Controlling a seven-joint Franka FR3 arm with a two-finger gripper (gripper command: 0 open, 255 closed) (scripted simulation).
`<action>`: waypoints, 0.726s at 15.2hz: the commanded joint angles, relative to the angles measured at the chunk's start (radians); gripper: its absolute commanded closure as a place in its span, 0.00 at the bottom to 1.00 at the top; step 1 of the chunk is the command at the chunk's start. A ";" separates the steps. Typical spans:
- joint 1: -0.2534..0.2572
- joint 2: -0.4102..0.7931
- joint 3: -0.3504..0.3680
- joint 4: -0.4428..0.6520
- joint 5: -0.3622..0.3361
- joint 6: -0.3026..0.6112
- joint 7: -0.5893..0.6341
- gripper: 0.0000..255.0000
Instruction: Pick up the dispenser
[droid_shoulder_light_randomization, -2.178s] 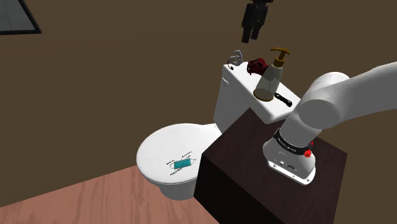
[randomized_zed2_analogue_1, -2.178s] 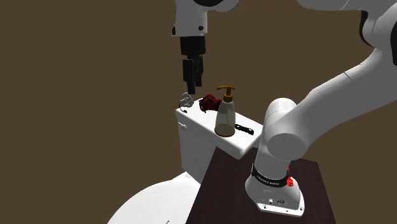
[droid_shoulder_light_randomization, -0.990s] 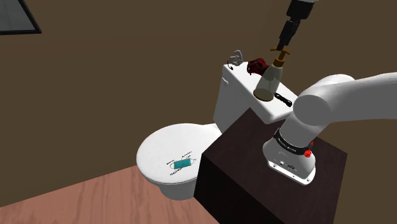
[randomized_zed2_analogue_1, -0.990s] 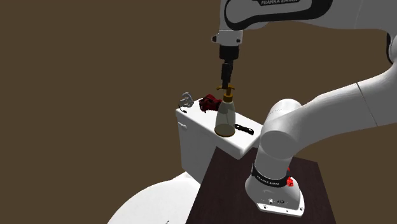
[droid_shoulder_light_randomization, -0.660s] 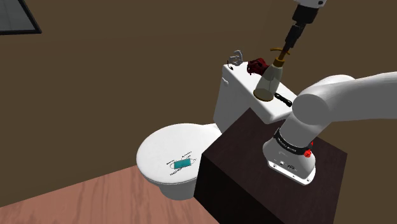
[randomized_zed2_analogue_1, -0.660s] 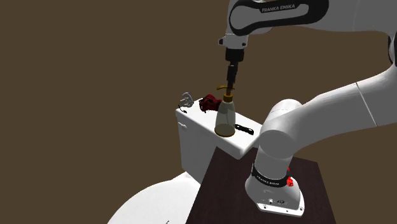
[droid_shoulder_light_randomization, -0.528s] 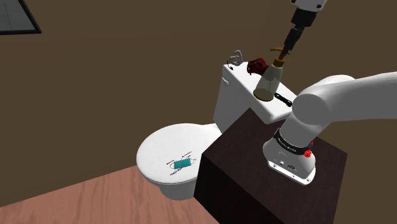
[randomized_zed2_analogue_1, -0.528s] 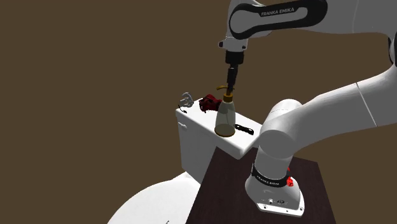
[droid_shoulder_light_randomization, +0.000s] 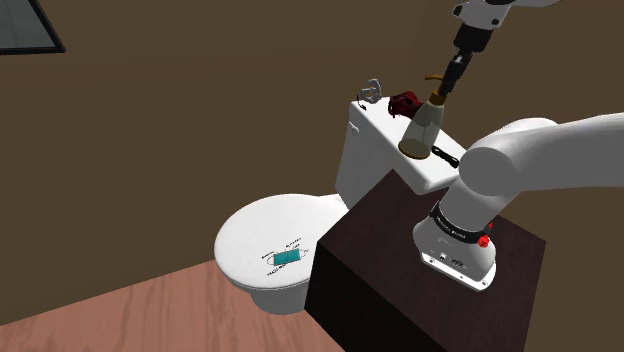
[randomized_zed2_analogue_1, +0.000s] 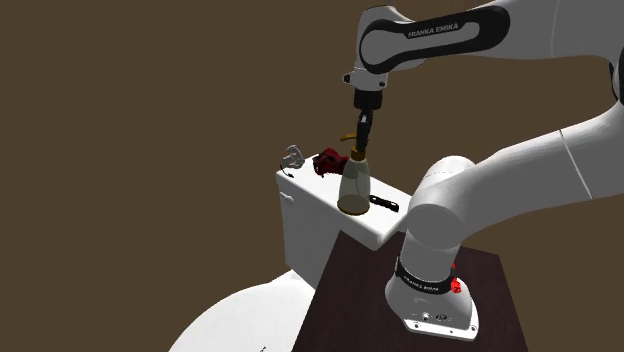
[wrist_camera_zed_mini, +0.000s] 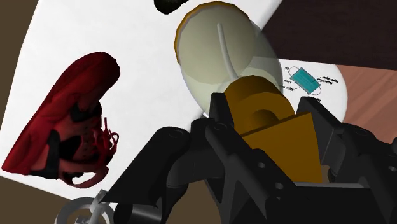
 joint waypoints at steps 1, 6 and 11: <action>0.000 0.000 0.000 -0.001 0.000 0.001 0.000 1.00; 0.000 0.000 0.000 -0.002 0.000 0.001 0.000 1.00; 0.004 -0.001 0.013 0.038 0.012 -0.040 -0.001 1.00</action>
